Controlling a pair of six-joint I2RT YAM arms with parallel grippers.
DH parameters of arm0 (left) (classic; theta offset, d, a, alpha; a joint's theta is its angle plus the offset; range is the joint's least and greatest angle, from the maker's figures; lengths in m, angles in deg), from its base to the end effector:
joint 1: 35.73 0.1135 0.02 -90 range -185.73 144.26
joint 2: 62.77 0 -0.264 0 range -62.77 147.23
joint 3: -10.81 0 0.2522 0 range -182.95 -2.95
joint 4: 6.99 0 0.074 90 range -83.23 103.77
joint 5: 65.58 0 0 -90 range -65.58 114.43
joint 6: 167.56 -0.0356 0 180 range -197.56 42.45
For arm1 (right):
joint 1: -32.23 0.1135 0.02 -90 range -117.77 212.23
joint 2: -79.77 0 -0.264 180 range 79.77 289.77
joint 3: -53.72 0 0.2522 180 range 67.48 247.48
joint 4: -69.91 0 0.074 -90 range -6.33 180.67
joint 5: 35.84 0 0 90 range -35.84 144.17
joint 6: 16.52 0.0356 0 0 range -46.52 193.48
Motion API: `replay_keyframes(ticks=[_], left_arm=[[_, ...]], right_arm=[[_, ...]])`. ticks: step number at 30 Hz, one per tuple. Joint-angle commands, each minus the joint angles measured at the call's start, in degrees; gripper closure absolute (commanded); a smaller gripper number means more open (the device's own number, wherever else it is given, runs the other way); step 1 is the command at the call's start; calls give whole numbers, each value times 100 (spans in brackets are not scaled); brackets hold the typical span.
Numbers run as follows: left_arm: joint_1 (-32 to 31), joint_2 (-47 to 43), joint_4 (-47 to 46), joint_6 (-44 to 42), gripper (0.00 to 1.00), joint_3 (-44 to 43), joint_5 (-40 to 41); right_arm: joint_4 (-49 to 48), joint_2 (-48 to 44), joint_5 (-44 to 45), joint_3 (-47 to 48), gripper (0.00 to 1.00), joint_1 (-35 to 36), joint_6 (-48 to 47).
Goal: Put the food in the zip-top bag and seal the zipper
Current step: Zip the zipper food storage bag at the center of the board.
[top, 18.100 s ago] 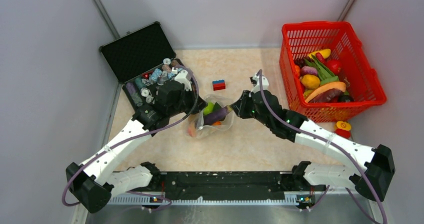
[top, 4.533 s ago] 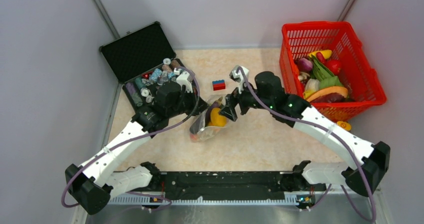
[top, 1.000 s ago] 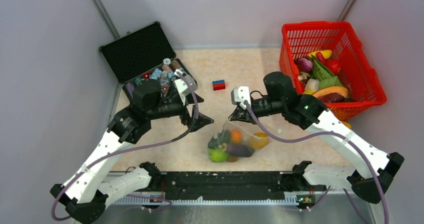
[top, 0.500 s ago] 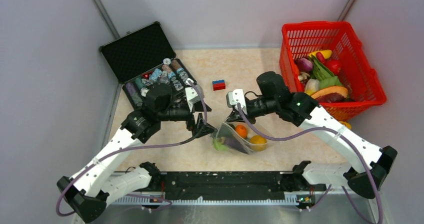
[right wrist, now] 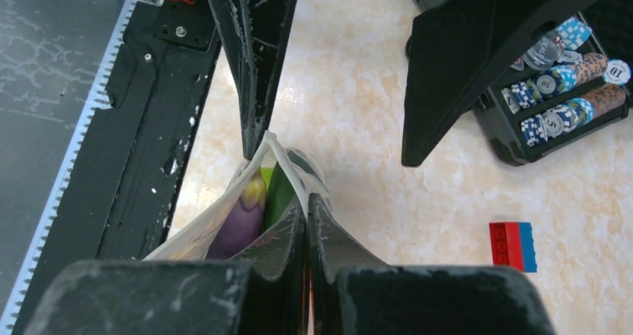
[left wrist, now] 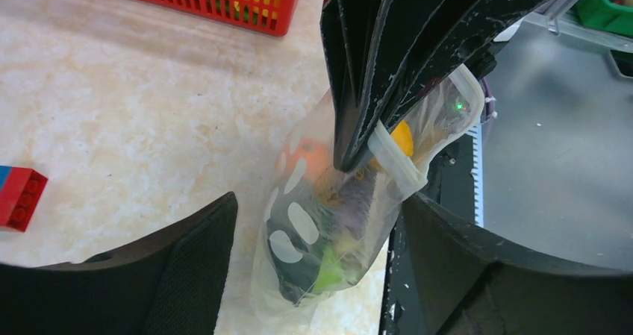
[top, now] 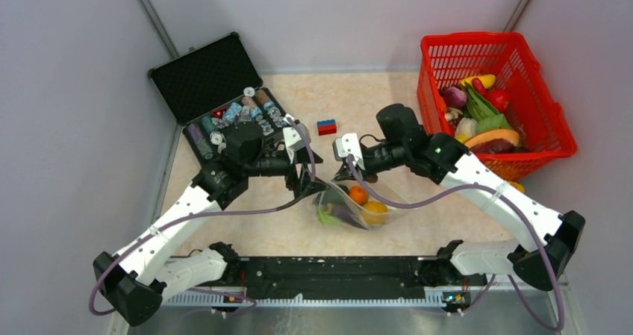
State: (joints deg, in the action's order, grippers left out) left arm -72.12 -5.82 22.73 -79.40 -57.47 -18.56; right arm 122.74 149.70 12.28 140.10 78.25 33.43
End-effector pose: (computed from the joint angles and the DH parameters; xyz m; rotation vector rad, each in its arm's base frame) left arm 0.1613 -0.1490 0.3528 1.1210 1.6028 -1.1104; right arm 0.1580 0.1980 0.3733 -1.7339 1.2607 0.8597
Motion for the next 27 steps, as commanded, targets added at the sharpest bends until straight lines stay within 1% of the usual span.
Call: replay_keyframes(ticks=[1, 2, 6, 8, 9, 10, 11, 12, 16, 18, 20, 22, 24, 25, 26, 27], left_arm=[[-10, 169, -449, -145, 23, 20, -346], [-16, 185, -392, -183, 28, 35, -321], [-11, 215, -497, -168, 39, 198, -246], [-10, 183, -669, -145, 42, 299, -313], [-16, 151, -786, -139, 42, 354, -361], [-11, 109, -891, -135, 36, 415, -396], [-17, 54, -980, -131, 23, 455, -417], [-25, 1, -1061, -131, 18, 498, -441], [-89, -102, -989, -218, 16, 534, -536], [-177, -91, -867, -303, 16, 536, -377], [-312, -65, -1007, -314, 18, 592, -93], [-428, 39, -1161, -316, 20, 610, -29], [-536, 160, -1126, -344, 22, 527, 86], [-555, 218, -1101, -385, 24, 504, 158], [-569, 256, -1112, -393, 28, 508, 280], [-584, 279, -1154, -403, 34, 523, 422]], right_arm=[[12, 103, -276, 452, 100, 52, -318], [52, 128, -284, 492, 100, 44, -345], [60, 144, -271, 525, 100, 32, -406], [83, 157, -269, 553, 100, 10, -407], [101, 167, -269, 571, 100, -3, -400], [114, 176, -255, 591, 100, -9, -376], [103, 185, -229, 611, 100, -16, -318], [87, 187, -203, 619, 100, -27, -290], [22, 197, -145, 645, 100, -88, -192], [20, 205, -185, 664, 100, -105, -187], [28, 230, -256, 704, 100, -110, -183], [25, 253, -287, 739, 100, -108, -160], [41, 269, -288, 778, 100, -119, -147], [66, 281, -299, 792, 100, -119, -163], [98, 290, -328, 816, 100, -120, -189], [128, 300, -351, 815, 100, -120, -202]])
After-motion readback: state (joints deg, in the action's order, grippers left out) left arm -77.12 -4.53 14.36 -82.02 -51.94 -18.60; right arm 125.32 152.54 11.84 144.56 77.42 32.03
